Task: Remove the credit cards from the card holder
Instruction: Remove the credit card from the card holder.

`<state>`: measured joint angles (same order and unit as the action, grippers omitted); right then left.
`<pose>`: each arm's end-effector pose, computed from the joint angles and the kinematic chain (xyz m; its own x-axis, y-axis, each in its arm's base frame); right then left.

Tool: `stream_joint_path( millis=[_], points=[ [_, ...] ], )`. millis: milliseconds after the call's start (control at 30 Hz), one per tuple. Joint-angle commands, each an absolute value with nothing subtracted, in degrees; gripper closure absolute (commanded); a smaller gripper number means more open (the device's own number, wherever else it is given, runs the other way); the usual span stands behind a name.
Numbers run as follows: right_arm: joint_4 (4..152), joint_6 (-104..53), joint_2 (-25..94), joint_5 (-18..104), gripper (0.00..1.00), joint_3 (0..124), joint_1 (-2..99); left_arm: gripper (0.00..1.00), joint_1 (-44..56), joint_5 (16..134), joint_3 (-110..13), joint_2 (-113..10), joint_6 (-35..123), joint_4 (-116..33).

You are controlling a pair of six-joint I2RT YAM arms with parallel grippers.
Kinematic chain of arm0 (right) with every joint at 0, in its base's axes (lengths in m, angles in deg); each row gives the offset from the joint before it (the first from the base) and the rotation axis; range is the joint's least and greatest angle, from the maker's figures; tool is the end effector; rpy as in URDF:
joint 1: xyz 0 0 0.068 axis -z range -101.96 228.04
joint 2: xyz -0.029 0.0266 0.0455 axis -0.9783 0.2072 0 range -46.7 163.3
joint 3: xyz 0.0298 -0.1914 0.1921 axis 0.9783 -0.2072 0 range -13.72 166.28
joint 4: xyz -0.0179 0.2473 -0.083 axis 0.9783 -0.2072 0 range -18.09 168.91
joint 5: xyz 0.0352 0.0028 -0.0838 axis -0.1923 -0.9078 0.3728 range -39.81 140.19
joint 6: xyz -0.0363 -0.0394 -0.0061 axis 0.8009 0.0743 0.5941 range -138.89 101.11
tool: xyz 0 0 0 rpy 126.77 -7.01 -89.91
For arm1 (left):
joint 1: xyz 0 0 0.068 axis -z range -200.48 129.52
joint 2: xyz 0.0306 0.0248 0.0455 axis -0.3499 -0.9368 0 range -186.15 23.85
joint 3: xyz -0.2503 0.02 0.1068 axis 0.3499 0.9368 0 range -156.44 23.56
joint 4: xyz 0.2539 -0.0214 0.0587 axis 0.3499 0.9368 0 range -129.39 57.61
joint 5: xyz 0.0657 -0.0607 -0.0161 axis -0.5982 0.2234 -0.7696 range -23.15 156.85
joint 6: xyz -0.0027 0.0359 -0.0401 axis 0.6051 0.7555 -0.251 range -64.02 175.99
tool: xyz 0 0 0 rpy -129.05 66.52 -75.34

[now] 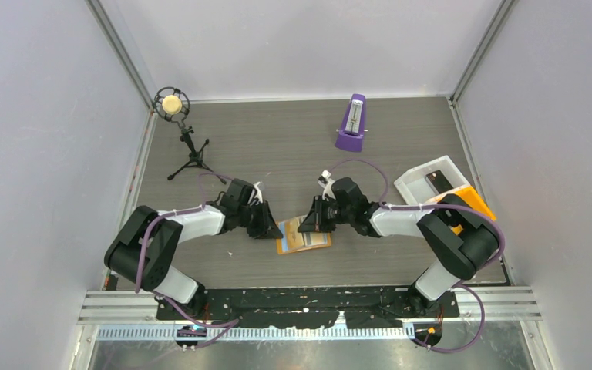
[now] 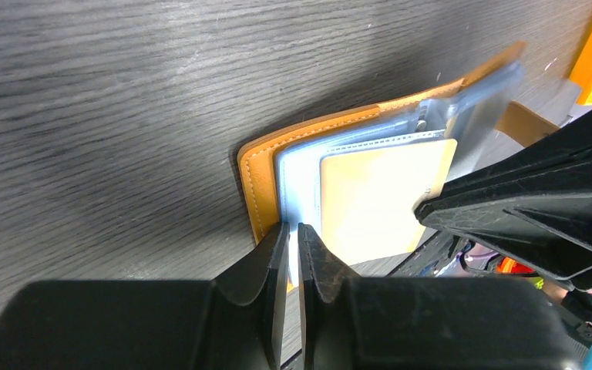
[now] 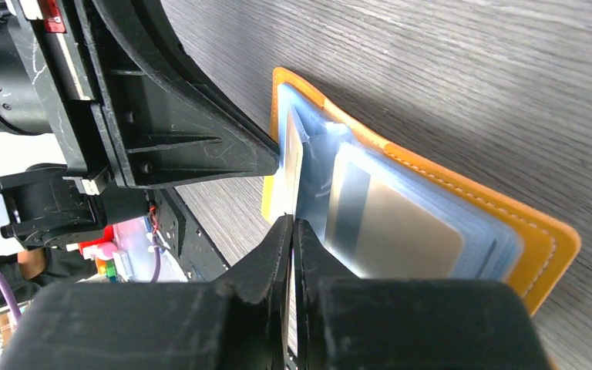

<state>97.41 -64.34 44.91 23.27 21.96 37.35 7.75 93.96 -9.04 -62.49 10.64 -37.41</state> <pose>0.2158 0.2068 0.1438 -0.9319 0.0369 -0.3609 -0.2705 0.5922 0.7590 0.2178 -0.1353 0.1276 -0.9720 -0.1968 -0.1280 -0.0630 0.7440 -0.6652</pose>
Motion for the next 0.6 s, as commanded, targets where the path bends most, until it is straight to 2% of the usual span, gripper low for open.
stream_joint_path(
  millis=[0, 33, 100, 167, 567],
  points=[
    [95.99, -62.93, 42.37, 22.14, 0.86, 23.38, 37.77, 0.86, 8.17, 84.17, -6.94, -66.23, 14.82, -30.60],
    [95.80, -62.84, 42.23, 22.14, 0.85, 23.42, 37.82, 0.87, 8.16, 84.18, -6.87, -66.31, 14.85, -30.60],
    [95.52, -62.82, 41.93, 21.96, 0.93, 23.41, 38.08, 0.86, 8.11, 84.20, -6.85, -66.54, 14.85, -30.62],
    [95.26, -63.02, 41.39, 21.94, 0.94, 23.31, 38.36, 0.86, 8.15, 84.29, -6.85, -66.62, 14.84, -30.62],
    [84.74, -59.11, 34.08, 23.60, 0.95, 24.02, 39.84, 0.85, 8.17, 85.69, -7.61, -65.18, 15.55, -29.72]
  ],
)
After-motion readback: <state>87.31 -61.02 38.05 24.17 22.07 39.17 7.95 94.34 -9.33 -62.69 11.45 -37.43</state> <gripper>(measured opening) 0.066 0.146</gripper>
